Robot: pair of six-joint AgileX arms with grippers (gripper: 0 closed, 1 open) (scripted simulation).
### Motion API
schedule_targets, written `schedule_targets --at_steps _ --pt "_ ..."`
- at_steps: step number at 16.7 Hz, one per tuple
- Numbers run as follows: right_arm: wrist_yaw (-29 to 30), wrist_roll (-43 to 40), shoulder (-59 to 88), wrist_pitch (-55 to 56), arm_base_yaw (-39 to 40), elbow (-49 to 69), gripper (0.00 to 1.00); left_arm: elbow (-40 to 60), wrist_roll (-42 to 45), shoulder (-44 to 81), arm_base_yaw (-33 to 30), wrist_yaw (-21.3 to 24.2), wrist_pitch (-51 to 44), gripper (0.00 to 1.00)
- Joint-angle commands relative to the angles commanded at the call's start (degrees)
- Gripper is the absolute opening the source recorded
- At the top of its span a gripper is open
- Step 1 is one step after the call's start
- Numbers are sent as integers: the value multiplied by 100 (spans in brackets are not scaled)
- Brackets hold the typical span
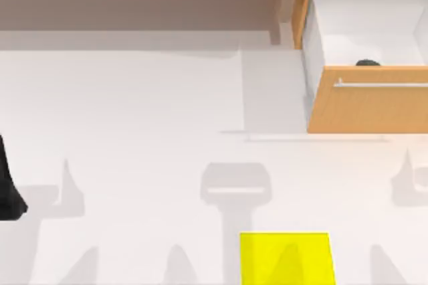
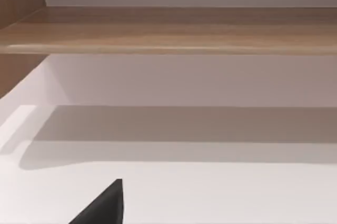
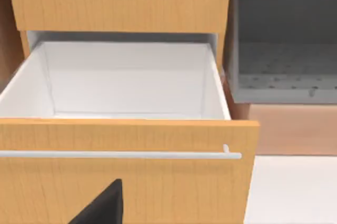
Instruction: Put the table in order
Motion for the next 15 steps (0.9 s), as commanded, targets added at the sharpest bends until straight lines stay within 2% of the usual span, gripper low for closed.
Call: schedule_targets --at_steps 5,15 --pt "-46 -159 2483 -1206 158 2290 100 0 0 0 0 0 0 100" --pt "-217 -501 8651 -4055 614 7721 100 0 0 0 0 0 0 100"
